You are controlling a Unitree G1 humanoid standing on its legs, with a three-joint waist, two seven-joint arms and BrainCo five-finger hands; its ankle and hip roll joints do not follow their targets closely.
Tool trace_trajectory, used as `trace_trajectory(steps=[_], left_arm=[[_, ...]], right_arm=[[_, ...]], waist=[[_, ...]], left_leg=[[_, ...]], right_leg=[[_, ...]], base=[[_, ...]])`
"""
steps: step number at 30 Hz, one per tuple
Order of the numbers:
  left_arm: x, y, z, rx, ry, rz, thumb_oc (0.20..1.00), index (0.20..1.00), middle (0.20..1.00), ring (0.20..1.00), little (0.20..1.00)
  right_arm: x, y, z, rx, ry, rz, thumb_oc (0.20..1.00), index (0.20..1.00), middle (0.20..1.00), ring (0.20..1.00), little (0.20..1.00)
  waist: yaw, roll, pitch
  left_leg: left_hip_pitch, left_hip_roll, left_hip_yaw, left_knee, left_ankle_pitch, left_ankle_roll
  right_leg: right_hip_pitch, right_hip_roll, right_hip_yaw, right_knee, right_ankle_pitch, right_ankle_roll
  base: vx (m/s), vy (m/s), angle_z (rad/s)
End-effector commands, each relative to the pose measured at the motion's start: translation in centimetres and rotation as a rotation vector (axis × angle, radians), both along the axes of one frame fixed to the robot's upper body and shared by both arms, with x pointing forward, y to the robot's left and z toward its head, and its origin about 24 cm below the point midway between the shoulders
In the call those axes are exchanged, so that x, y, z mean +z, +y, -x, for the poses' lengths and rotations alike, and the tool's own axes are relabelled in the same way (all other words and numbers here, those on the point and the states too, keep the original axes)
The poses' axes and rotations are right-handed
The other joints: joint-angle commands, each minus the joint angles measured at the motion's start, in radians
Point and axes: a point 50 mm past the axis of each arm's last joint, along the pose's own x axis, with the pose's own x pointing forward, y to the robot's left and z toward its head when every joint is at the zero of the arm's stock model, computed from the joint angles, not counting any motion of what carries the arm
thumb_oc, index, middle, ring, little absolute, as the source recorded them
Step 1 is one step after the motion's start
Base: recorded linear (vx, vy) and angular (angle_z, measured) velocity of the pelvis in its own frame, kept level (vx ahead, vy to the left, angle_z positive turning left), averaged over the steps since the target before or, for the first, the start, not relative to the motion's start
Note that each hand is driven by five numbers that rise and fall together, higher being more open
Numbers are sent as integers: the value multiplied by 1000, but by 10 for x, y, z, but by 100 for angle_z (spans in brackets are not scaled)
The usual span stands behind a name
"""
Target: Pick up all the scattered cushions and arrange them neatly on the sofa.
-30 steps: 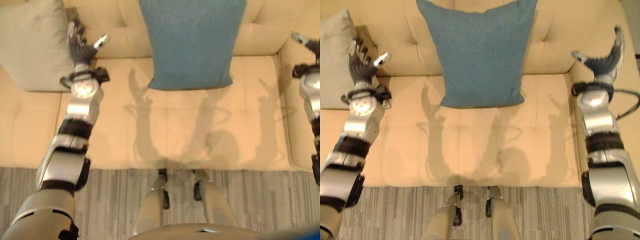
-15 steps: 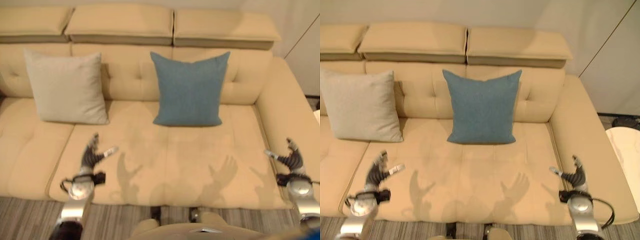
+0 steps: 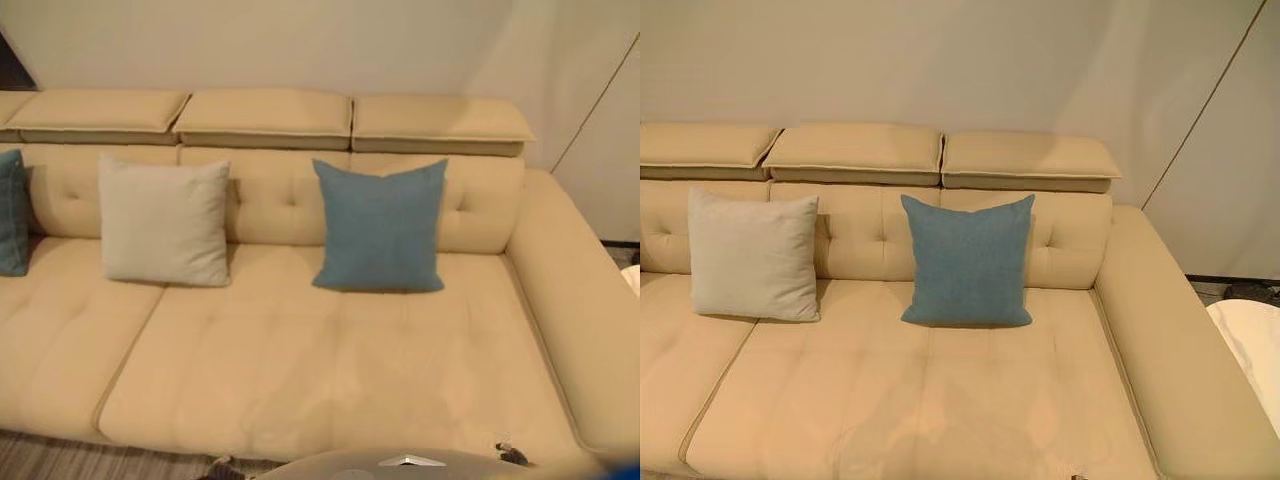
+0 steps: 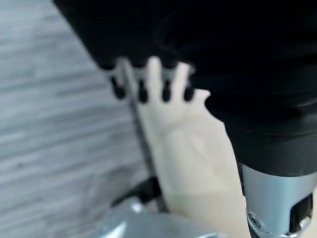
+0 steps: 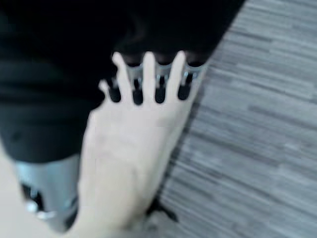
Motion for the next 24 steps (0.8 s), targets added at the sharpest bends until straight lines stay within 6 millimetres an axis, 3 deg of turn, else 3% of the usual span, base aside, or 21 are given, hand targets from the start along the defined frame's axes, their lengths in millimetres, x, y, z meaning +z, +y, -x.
trace_trajectory(steps=[1,3,4,8,11,14,20,24], left_arm=[[15,13,-48,4,-169,-51,1000,1000,1000,1000,1000],[16,9,-57,-15,-188,-45,1000,1000,1000,1000,1000],[16,5,-60,-32,-188,-35,1000,1000,1000,1000,1000],[13,-1,-58,-34,-181,-15,1000,1000,1000,1000,1000],[12,-7,-59,-39,-188,6,1000,1000,1000,1000,1000],[16,-15,-74,-89,-226,17,1000,1000,1000,1000,1000],[17,-11,-77,-78,-231,-14,1000,1000,1000,1000,1000],[18,-2,-76,-80,-208,-46,1000,1000,1000,1000,1000]], right_arm=[[15,-16,-42,-13,-139,42,1000,1000,1000,1000,1000],[15,-17,-43,-8,-133,49,1000,1000,1000,1000,1000],[16,-19,-42,-6,-126,59,1000,1000,1000,1000,1000],[17,-22,-44,-5,-130,67,1000,1000,1000,1000,1000],[18,-24,-43,-5,-124,70,1000,1000,1000,1000,1000],[19,-20,-56,22,-137,81,1000,1000,1000,1000,1000],[20,-12,-67,64,-145,82,1000,1000,1000,1000,1000],[19,-12,-68,76,-126,89,1000,1000,1000,1000,1000]], waist=[[-4,-41,79],[-1,-46,100],[-3,-55,106],[-14,-47,103],[-29,-28,90],[-45,-24,101],[-29,-40,129],[-17,-36,143]], left_leg=[[-39,36,33,91,-47,-64],[-82,26,10,173,-74,-64],[-86,5,-16,237,-125,-59],[-41,-2,-45,289,-163,-53],[25,-7,-83,245,-170,-53],[35,-49,-94,162,-220,-17],[-5,-96,-67,160,-217,8],[-50,-98,-45,155,-184,26]], right_leg=[[36,-45,10,56,-116,97],[21,-55,8,64,-109,93],[3,-68,10,74,-104,90],[-35,-73,24,92,-85,92],[-73,-67,39,103,-67,98],[-155,-103,58,109,4,133],[-223,-158,49,60,89,186],[-232,-163,40,102,43,176]], base=[[-153,-41,56],[-218,-8,29],[-194,17,9],[-142,91,6],[-125,151,-12],[-259,244,-7],[-241,174,-32],[-269,95,-48]])
